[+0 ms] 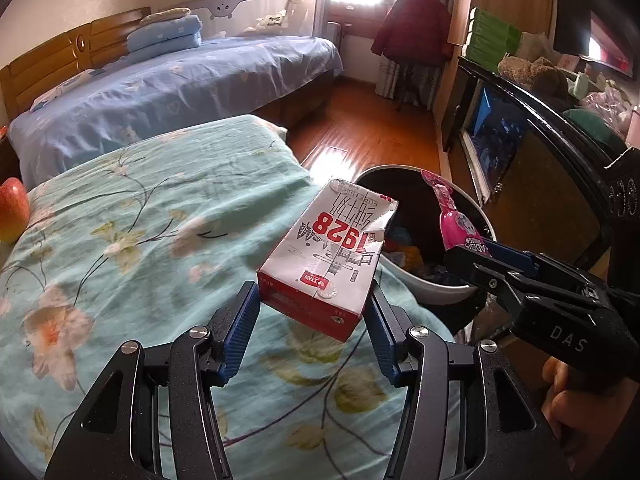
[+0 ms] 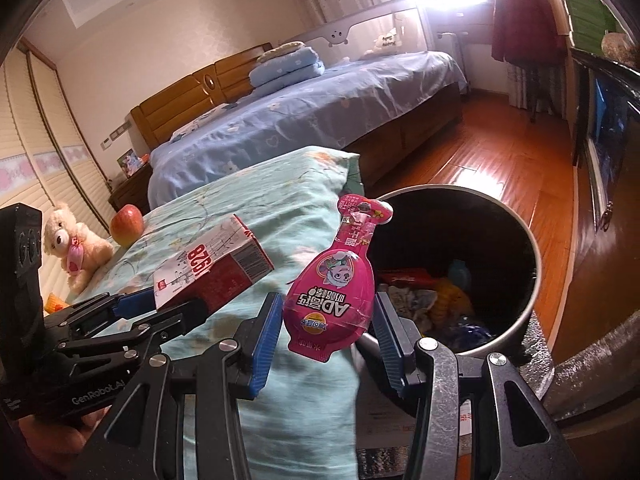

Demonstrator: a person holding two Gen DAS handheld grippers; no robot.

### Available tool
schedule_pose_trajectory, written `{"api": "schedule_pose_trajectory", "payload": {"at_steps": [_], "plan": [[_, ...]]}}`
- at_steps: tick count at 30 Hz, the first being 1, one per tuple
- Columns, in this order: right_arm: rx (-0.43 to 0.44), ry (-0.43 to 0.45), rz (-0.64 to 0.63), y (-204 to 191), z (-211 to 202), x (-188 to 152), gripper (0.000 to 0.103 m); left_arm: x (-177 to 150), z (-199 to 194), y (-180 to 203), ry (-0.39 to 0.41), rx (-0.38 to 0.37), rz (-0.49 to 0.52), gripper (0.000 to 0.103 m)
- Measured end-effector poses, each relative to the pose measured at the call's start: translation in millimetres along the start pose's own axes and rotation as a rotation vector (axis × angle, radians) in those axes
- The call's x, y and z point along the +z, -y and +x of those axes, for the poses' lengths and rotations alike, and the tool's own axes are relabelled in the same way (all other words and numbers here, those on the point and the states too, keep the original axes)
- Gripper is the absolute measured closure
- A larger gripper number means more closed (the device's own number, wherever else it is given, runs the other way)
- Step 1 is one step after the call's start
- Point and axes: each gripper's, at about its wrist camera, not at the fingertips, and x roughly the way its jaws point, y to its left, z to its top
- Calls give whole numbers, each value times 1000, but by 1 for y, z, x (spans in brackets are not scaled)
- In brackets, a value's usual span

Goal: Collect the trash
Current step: 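Carry the red-and-white box and pink AD package over the trash bin with both tools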

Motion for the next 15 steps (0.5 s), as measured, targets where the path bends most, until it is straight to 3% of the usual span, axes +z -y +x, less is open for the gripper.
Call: {"api": "schedule_pose_trajectory", "payload": {"at_steps": [15], "plan": [[-51,4,34,32,3,8,56,19,21,26,-15,-33,51,51]]}}
